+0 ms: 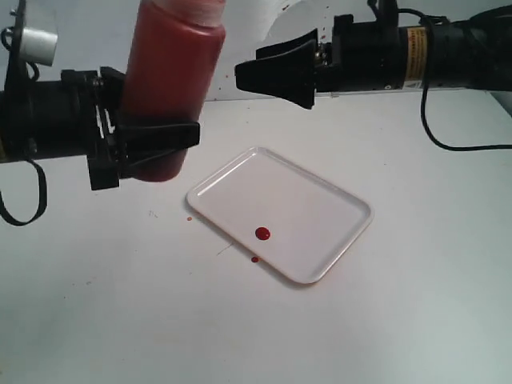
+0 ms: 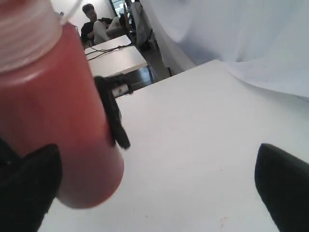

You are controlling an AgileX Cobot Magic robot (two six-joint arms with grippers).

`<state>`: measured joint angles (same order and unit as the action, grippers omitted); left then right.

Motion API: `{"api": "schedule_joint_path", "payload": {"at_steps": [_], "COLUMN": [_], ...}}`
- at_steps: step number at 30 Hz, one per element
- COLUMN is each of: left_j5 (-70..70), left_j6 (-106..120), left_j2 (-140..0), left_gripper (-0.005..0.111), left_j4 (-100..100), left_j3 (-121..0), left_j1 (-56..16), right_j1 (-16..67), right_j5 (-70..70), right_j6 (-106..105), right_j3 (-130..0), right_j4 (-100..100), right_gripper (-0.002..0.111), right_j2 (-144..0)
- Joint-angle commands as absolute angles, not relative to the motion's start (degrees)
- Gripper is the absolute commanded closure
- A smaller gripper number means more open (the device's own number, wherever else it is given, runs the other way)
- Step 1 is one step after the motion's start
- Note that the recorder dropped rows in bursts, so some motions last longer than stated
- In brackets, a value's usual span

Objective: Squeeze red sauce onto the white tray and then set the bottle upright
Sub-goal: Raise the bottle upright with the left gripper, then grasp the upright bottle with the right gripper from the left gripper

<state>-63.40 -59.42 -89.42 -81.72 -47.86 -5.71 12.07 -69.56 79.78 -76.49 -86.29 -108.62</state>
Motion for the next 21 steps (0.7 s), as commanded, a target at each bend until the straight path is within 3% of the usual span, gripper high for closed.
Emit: {"api": "schedule_joint_path", "payload": {"at_steps": [1,12,16,19,21], "left_j5": [-69.96,-69.96,-69.96,-69.96,-69.96], "left_j6": [-58.36,-57.81,-57.81,-57.81,-57.81], "left_j2": [-93.69,-98.97,-98.96,-98.96,-98.96], "left_gripper": [0.107,0.107,0.107,0.107,0.107], "left_j4": [-79.89,-78.5,-78.84,-79.98,-80.51], "left_j3": [-47.93,-47.93,-47.93,-47.93,-47.93], "left_j1": [-5.55,-5.55,-5.55,-5.55,-5.55], "right_j1": [18.17,25.58,30.06,30.82,30.91], "right_j5": [-69.96,-66.8,-56.62,-55.47,-56.3], "right_j6": [72.41,68.37,68.37,68.37,68.37], "right_j3": [-76.8,-76.8,-76.8,-76.8,-76.8], "right_j4": [-85.95,-84.1,-83.42,-83.42,-83.15], "right_gripper": [0.003,0.003,0.004,0.016,0.037], "right_j2": [-108.43,-108.43,-108.43,-108.43,-108.43]}}
